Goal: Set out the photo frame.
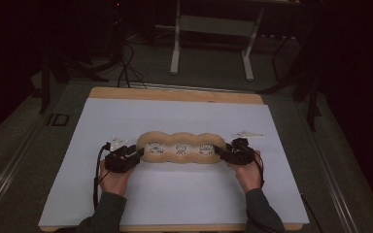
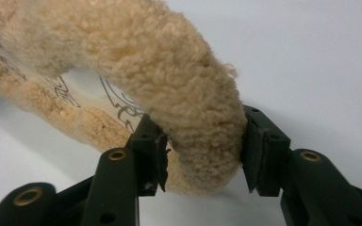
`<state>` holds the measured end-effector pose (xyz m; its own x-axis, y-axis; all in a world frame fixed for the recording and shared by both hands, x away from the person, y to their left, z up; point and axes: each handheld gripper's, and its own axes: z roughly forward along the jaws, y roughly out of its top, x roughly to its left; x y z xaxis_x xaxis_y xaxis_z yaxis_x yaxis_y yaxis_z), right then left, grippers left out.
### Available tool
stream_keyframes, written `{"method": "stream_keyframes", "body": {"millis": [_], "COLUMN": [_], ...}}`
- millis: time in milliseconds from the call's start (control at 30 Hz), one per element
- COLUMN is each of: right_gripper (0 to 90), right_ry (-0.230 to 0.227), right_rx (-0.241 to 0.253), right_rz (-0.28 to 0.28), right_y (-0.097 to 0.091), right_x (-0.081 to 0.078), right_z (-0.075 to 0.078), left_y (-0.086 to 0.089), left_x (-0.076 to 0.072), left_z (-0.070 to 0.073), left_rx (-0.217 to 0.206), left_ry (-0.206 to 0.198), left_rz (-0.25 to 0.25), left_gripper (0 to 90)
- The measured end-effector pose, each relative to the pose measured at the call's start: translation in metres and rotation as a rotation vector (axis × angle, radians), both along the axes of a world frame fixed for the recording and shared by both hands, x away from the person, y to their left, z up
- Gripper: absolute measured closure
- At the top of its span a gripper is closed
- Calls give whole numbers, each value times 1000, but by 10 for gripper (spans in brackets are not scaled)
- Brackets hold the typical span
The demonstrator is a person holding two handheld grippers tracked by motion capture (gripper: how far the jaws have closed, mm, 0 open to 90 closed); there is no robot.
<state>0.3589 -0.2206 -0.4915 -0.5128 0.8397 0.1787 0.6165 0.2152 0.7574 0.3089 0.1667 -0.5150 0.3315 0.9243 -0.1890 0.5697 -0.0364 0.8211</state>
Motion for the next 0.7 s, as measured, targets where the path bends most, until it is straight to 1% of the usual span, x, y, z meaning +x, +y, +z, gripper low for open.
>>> {"method": "stream_keyframes", "body": {"millis": [33, 133, 300, 367, 400, 433, 500, 600, 700], "right_gripper": [538, 492, 464, 453, 445, 445, 436, 422, 412], "right_ry": [0, 10, 11, 9, 7, 7, 10, 2, 3], "right_rx": [0, 0, -7, -9, -13, -13, -14, -23, -29], "right_rz": [0, 3, 9, 10, 8, 8, 12, 22, 21], "right_y": [0, 0, -2, -4, -6, -6, -7, -10, -11], "right_x": [0, -1, -3, -4, -5, -5, -7, -11, -13], "right_z": [0, 1, 3, 4, 5, 5, 7, 8, 9], "left_y": [0, 1, 2, 2, 4, 4, 6, 10, 14], "left_x": [0, 0, -2, -3, -5, -5, -7, -9, -11], "left_z": [0, 0, 2, 4, 7, 7, 10, 13, 16], "left_rx": [0, 2, 15, 11, 10, 10, 3, -5, -6], "left_ry": [0, 3, 0, -9, -25, -25, -41, -53, -62], "left_rz": [0, 5, 4, 2, 4, 4, 0, 9, 14], "left_gripper": [587, 555, 533, 526, 521, 516, 514, 510, 510]}}
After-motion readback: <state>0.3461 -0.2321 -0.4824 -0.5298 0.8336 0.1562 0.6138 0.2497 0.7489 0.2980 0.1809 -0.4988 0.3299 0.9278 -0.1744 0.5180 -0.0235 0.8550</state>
